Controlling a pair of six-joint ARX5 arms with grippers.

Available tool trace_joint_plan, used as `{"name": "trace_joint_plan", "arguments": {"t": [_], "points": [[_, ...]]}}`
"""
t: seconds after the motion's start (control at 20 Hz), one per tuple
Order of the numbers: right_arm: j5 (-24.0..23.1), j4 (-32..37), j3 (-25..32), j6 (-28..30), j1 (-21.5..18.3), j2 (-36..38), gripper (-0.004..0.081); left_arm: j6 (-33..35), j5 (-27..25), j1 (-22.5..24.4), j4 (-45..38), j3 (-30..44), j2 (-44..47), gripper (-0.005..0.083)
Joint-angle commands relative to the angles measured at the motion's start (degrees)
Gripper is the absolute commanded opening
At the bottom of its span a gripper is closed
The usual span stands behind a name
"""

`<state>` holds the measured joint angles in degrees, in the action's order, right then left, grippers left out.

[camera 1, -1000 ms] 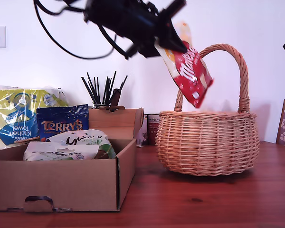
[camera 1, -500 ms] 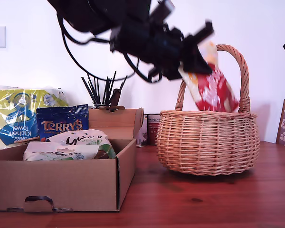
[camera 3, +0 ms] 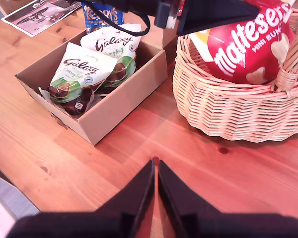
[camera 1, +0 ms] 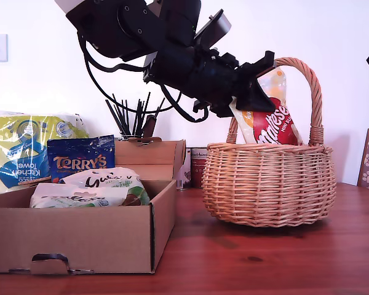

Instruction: Move the bags of Easter eggs from the cardboard box on the left into the woven basket on the right side.

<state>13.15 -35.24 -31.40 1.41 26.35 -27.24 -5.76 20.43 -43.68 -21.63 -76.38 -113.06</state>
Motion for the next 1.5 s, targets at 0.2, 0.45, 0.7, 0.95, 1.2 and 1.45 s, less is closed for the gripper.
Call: {"name": "trace_joint_plan", "arguments": {"t": [0.2,0.45,0.7,0.95,1.2,1.45], "points": [[0.3,0.2,-0.6,0.1,0.3,0.0,-0.0012,8.4,-9.6,-0.2,-3.1,0.0,-1.4,0.0339],[0.3,0.2,-0.6,0.1,0.3,0.0,-0.0012,18.3,-18.0,0.1,2.0,-0.6,1.3,0.0303],[0.3,0.2,-0.6,0.1,0.3,0.0,-0.0012,21.3,-18.5,0.1,21.6,-0.6,12.3,-0.0021],[0.3,0.2,-0.6,0.1,0.3,0.0,-0.0012,19.4,-15.0,3.7,40.9,2.4,25.2,-0.0024],[0.2,0.2,-0.6,0.1,0.3,0.0,-0.0012,16.7,-14.0,9.8,38.4,20.5,40.2,-0.0024],[0.2,0.2,-0.6,0.1,0.3,0.0,-0.0012,18.5,-10.4,15.4,38.8,36.0,56.1,-0.0024]]}}
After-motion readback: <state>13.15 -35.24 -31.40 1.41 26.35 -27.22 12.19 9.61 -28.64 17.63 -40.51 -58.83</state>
